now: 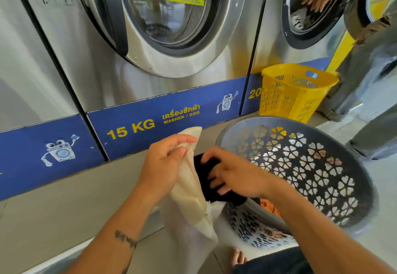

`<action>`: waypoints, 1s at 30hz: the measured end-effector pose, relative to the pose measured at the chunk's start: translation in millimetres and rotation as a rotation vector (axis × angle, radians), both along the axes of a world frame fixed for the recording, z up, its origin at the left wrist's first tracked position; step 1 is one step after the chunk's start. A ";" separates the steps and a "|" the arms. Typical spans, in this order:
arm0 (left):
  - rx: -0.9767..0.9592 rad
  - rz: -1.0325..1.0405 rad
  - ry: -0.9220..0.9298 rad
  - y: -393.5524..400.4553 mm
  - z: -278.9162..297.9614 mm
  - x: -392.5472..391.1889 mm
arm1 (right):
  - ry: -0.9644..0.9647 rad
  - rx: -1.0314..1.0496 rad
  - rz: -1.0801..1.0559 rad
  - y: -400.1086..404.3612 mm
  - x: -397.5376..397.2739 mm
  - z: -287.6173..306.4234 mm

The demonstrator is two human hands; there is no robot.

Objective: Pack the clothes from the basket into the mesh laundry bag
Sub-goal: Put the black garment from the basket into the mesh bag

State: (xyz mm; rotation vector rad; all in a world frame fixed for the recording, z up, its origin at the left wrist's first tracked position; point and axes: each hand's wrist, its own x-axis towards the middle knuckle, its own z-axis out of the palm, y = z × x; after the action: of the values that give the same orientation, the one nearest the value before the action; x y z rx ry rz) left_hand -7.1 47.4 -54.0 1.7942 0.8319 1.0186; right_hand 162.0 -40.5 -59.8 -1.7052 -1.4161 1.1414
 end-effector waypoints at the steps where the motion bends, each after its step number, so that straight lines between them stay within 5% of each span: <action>1: -0.006 0.003 -0.002 2.0 0.5 -1.0 | 0.038 0.056 -0.131 1.3 8.9 0.2; 3: -0.005 -0.001 0.007 4.1 2.5 -0.2 | -0.217 0.210 -0.346 5.8 35.9 -2.4; 5: 0.001 -0.015 0.024 2.2 3.3 3.6 | -0.493 0.105 -0.331 6.7 59.2 -11.7; 10: 0.043 -0.015 0.062 0.9 1.1 14.4 | 0.228 -0.398 -0.270 0.8 64.8 -54.0; 18: 0.000 0.016 0.129 5.5 -3.1 22.9 | -0.318 0.172 -0.543 12.2 54.3 -21.2; 21: 0.032 0.011 0.099 6.8 -2.4 23.2 | -0.337 0.386 -0.517 8.0 24.4 0.6; 27: 0.065 -0.019 0.026 2.9 3.4 13.7 | -0.379 0.108 0.134 -2.9 -12.9 -11.0; 30: 0.055 -0.015 0.032 3.8 0.9 9.8 | -0.173 0.162 0.004 -5.2 9.1 -3.3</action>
State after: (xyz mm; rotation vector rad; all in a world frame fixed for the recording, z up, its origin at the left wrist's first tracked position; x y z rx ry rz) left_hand 2.7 51.3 -53.2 1.8650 0.8155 1.0139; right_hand 171.1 -45.7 -63.0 -1.7191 -1.5712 0.8727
